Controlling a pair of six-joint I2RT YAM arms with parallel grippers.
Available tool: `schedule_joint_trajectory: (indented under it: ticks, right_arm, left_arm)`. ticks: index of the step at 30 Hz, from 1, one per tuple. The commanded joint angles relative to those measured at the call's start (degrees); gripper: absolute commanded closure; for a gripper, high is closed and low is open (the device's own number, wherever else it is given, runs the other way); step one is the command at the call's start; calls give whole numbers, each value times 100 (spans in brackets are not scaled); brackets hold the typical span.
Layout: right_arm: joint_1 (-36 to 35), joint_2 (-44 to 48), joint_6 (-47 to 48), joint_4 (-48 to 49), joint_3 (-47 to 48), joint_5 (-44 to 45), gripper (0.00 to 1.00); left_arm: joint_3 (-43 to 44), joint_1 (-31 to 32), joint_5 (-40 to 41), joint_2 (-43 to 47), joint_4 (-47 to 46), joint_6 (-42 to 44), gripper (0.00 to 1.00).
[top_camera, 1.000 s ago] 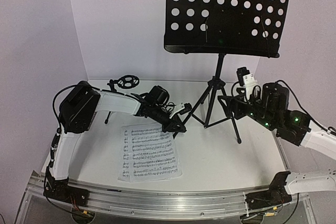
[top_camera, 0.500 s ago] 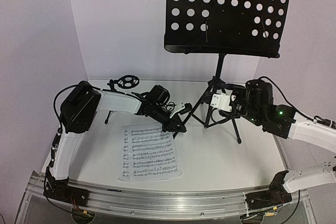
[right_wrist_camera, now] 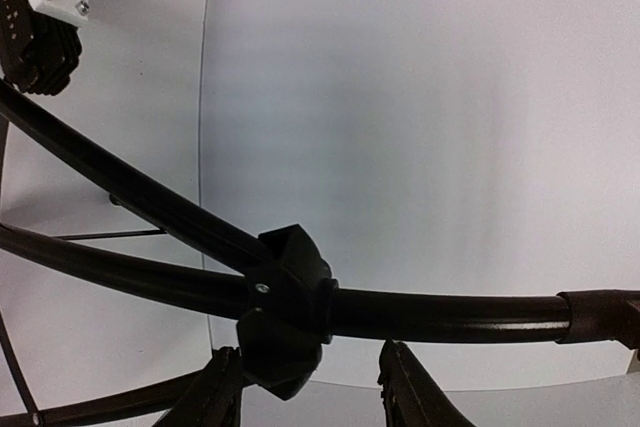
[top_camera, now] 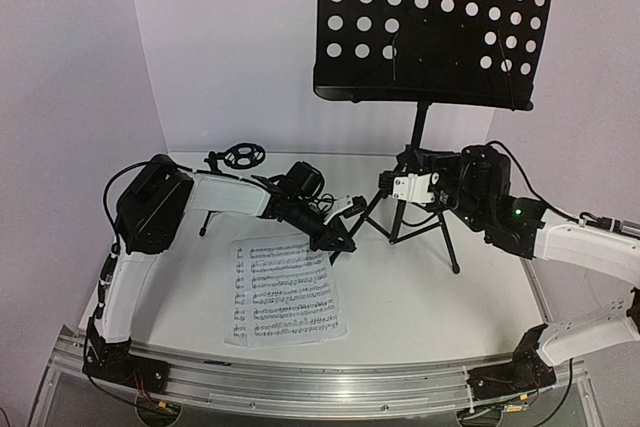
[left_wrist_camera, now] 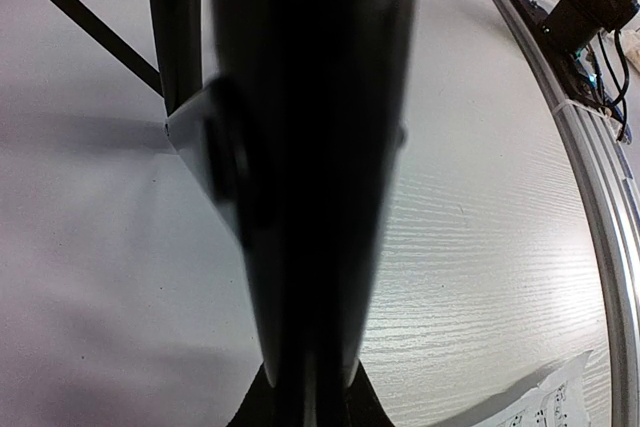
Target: Set up the instrument practice props
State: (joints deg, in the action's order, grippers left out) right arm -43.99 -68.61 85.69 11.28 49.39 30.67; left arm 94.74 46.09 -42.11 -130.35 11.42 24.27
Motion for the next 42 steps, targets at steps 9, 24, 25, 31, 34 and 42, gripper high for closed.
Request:
schedule_joint_trajectory:
  ticks: [9,24,25,31,34,42]
  right_arm:
    - [195,-205,-132,544,-97,121,62]
    - [337,-338,-216,683,-71,-109,65]
    - [334,-338,-200,683,-70,-97,66]
    - [237,-366,-181,646,-69,-110,67]
    - [186,-410,-168,609,-58,-106,68]
    - [145,-364,-327,630,-102,83,77]
  left_arm:
    - [215,58,-169,-114,29,186,100]
    - [344,41,-175,-169,54,176,100]
    - [346,41,-176,-179,54,177,100]
    - [361,15,-166,-195,63,174,100]
    - [362,6,-166,-201,63,182,100]
    - [334,-17,-208,-189,54,113,100]
